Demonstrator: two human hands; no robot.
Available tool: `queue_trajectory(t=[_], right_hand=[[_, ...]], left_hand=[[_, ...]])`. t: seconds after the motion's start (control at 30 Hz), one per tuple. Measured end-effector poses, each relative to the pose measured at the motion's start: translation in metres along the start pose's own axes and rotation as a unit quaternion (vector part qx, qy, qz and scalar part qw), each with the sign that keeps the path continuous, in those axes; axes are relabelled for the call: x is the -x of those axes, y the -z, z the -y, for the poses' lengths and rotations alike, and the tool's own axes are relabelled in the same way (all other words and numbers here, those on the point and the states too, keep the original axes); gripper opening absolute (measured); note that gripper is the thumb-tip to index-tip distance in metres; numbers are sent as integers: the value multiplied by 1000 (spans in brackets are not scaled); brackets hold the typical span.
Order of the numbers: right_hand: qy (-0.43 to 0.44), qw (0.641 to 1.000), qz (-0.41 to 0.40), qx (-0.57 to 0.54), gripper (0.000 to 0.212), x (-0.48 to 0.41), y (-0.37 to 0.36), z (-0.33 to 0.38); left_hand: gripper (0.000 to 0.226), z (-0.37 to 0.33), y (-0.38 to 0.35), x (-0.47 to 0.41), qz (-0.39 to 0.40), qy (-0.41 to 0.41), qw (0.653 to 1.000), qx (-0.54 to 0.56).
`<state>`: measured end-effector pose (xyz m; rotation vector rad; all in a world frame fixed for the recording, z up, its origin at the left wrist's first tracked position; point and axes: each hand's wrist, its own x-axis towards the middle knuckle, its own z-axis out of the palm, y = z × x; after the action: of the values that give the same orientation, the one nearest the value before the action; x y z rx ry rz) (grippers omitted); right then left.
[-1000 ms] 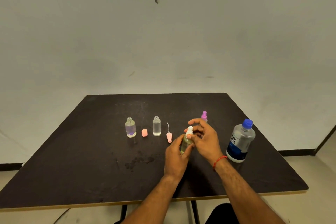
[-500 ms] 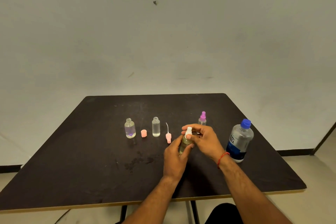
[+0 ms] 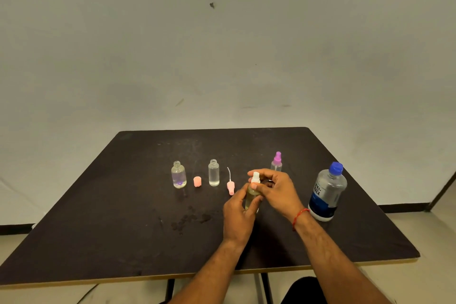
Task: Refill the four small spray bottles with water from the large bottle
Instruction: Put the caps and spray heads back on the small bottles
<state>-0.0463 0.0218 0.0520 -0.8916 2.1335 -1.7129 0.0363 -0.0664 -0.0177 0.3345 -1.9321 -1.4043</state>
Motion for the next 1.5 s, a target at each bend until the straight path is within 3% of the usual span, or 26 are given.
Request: queue_trajectory(t=[0.07, 0.17, 0.47, 0.67, 0.73, 0.87, 1.03, 1.13, 1.27, 1.5], right_hand=[[0, 999, 51, -11, 31, -1, 9, 4], [-1, 999, 49, -13, 28, -1, 13, 5], [-5, 994, -106, 16, 28, 3, -19, -9], [12, 976, -203, 84, 28, 13, -37, -4], [12, 970, -222, 99, 28, 15, -41, -3], [19, 973, -208, 102, 28, 13, -42, -1], [26, 979, -167, 111, 36, 15, -35, -11], [25, 978, -159, 134, 39, 16, -33, -15], [25, 976, -158, 144, 36, 13, -30, -16], [32, 980, -147, 127, 29, 3, -23, -14]], left_hand=[[40, 0, 0, -1, 1, 2, 1000, 5], [43, -1, 0, -1, 10, -3, 1000, 2], [41, -9, 4, 4, 7, -12, 1000, -14], [14, 0, 1, 5, 0, -4, 1000, 29], [15, 0, 0, 6, -1, -6, 999, 34], [13, -2, 2, 6, -10, 6, 999, 43], [36, -7, 3, 5, -25, 21, 998, 47], [32, -5, 2, 4, -27, 25, 998, 43], [24, -3, 2, 3, -24, 24, 999, 42], [44, 0, 1, -1, -25, 35, 999, 20]])
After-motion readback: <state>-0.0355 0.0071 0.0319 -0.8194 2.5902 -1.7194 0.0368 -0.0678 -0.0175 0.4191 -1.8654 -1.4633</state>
